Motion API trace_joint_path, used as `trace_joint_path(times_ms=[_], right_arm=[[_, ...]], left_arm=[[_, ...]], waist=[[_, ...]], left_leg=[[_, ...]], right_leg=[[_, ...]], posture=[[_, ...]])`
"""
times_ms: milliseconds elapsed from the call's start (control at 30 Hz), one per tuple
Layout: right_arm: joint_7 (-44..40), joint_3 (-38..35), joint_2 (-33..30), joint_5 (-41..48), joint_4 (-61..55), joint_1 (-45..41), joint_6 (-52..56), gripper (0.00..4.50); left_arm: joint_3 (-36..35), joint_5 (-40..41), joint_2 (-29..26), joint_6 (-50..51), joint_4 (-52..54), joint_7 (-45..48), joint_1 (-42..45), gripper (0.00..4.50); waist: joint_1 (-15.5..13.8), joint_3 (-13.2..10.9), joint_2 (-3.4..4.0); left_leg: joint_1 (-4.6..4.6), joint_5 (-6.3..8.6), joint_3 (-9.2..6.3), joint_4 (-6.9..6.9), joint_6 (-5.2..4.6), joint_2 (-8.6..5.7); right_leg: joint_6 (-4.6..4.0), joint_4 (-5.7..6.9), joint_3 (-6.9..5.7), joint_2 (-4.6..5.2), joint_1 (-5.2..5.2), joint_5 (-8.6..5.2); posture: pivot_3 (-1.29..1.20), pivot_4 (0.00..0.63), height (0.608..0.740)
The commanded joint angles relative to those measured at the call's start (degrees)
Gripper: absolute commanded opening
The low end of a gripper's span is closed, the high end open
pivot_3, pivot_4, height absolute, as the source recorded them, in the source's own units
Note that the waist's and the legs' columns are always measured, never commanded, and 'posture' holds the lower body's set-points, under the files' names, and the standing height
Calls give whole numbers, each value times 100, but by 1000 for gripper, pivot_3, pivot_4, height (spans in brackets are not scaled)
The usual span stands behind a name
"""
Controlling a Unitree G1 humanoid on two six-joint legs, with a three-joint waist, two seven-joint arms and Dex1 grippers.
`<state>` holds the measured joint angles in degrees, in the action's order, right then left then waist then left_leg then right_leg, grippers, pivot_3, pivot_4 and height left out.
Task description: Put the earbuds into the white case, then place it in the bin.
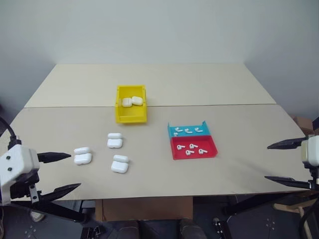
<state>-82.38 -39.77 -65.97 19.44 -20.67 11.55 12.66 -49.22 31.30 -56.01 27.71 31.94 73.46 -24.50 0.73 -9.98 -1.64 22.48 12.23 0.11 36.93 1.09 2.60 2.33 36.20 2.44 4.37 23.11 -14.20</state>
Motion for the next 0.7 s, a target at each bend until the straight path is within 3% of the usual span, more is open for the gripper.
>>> trace_joint_path(times_ms=[33,400,567,700], right_arm=[[47,-65,-7,153,-63,-97,-9,4477],[106,281,-98,153,145,-422,-90,4477],[30,193,-154,259,46,-482,118,4477],[-95,88,-140,313,-93,-264,248,4477]], left_arm=[[-265,165,-82,187,90,-59,49,4500],[-351,42,307,723,1061,-1060,-140,4500],[-900,976,549,1933,2036,-1806,-213,4500],[-991,1693,-139,3745,2433,-2724,10,4500]], waist=[[1,0,0],[9,1,-1],[7,1,-7],[-17,1,-8]], left_leg=[[0,0,0,0,0,0],[-1,0,2,0,0,0],[-2,0,2,1,0,2],[-12,0,0,1,-1,2]], right_leg=[[0,0,0,-1,1,0],[0,0,4,-1,-1,1],[1,3,5,-4,-2,2],[1,10,5,-5,-8,1]], posture=[[0,150,740],[0,150,740],[0,150,740],[0,150,740]])
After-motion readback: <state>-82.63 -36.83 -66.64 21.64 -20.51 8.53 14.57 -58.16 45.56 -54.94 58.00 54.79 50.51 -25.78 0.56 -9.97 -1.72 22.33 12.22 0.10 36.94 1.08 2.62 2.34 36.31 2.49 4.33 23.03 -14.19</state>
